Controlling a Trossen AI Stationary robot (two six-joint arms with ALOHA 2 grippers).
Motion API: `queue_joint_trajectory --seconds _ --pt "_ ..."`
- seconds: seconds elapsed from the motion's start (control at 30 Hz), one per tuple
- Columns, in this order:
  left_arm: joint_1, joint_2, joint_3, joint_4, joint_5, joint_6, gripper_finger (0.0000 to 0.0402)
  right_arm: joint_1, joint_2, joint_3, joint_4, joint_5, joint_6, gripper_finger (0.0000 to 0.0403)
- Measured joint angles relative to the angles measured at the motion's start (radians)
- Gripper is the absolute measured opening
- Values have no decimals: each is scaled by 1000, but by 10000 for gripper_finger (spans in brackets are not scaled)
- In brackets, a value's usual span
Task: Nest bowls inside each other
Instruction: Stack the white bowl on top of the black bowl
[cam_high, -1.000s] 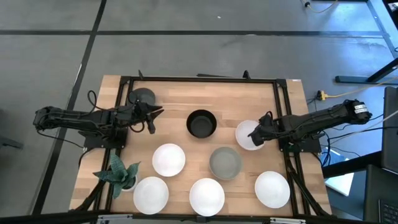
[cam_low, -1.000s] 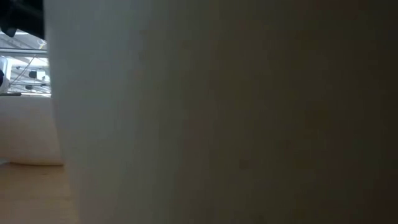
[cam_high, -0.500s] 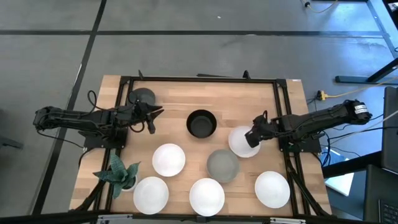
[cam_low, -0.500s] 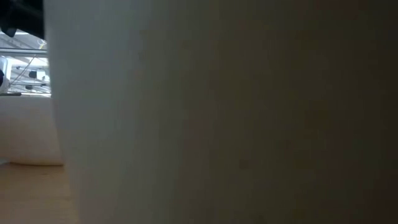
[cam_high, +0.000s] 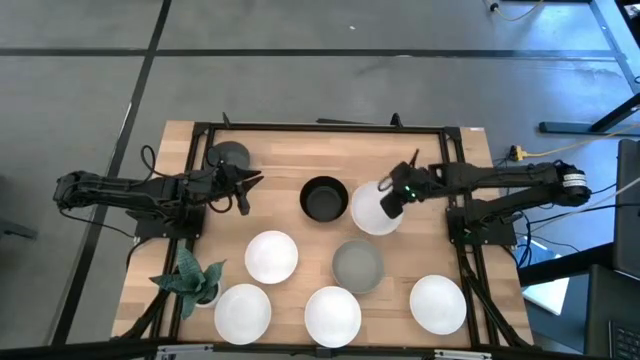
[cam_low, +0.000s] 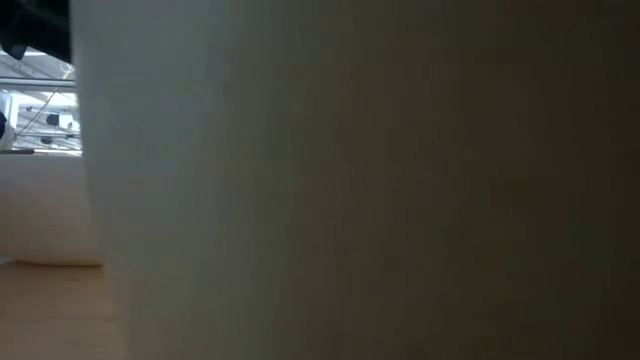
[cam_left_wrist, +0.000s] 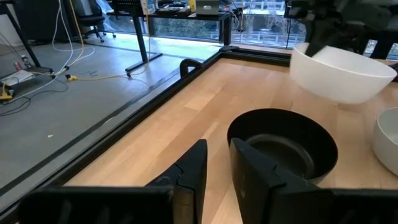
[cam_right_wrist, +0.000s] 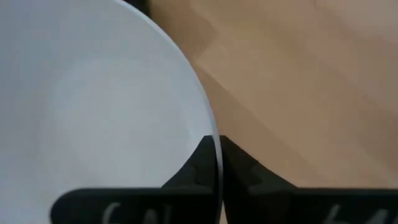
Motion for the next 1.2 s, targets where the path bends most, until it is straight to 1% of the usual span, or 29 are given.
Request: queue_joint_trajectory --seconds 0.1,0.23,0.33,0.53,0.67,0.8,0.93,1.1,1.2 --pt "0 0 0 0 0 0 66 -33 86 95 7 -25 -92 6" --pt "0 0 0 0 0 0 66 -52 210 222 19 -30 -203 6" --pt "0 0 0 0 0 0 66 -61 297 317 38 -66 -268 6" --pt "0 0 0 0 0 0 66 -64 449 489 69 -108 -355 6" --pt "0 0 0 3 0 0 66 -64 542 573 68 -122 -383 6" --pt "0 0 0 3 0 0 66 -69 621 612 65 -127 -385 6" --pt "0 0 0 3 0 0 66 -74 681 616 70 -136 -387 6" --pt "0 0 0 3 0 0 66 -92 719 617 80 -138 -387 9" --pt "0 0 0 0 0 0 66 -103 721 617 97 -139 -381 9"
